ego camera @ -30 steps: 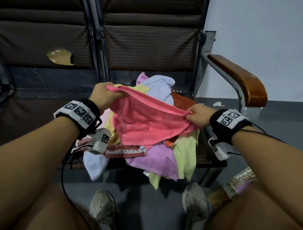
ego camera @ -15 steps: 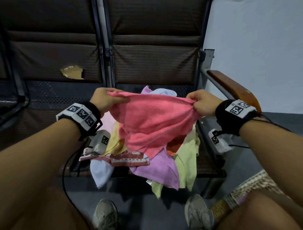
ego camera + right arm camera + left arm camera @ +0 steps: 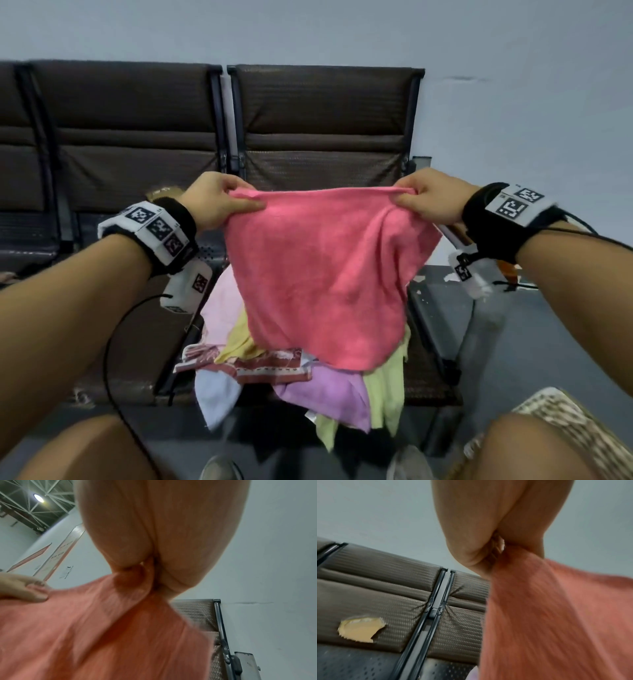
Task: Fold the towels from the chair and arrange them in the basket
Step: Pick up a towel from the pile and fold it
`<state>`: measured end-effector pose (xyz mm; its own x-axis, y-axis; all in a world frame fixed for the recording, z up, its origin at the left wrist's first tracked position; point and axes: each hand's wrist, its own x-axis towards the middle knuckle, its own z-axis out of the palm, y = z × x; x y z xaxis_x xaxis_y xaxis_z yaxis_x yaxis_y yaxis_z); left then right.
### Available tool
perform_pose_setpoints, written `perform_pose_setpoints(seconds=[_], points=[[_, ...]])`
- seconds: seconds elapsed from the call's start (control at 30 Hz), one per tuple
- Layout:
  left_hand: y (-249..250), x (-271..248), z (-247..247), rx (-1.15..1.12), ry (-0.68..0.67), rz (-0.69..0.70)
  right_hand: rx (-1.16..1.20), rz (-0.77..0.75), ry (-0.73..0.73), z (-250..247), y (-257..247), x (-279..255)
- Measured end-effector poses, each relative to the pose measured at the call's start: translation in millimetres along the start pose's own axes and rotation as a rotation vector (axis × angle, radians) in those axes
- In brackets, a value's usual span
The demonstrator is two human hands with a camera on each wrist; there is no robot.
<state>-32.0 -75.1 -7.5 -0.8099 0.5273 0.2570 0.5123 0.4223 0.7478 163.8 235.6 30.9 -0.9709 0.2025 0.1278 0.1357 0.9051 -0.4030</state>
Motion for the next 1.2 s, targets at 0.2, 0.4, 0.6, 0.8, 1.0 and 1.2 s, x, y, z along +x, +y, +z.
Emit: perform_pose_setpoints(seconds=[0.2, 0.4, 0.6, 0.8, 1.0, 1.2], points=[[4, -7, 7, -0.325, 0.029, -0.086, -0.029, 0.155, -0.068, 5, -9, -10], [14, -3, 25, -0.562, 0.18, -0.302, 0.158, 0.299, 0.076, 19, -13, 0], [40, -7, 51, -0.672, 0.273, -0.384, 0.512, 0.374, 0.105, 34, -29, 6], [90, -40, 86, -0.645, 0.001, -0.124, 1.019, 0.334, -0.015, 47, -80, 6], [102, -53, 82, -0.739, -0.018, -0.164, 0.885, 0.255, -0.003, 47, -91, -2], [78, -34, 69, -0.652, -0.118, -0.169, 0.816, 0.072, -0.156, 40, -88, -10]])
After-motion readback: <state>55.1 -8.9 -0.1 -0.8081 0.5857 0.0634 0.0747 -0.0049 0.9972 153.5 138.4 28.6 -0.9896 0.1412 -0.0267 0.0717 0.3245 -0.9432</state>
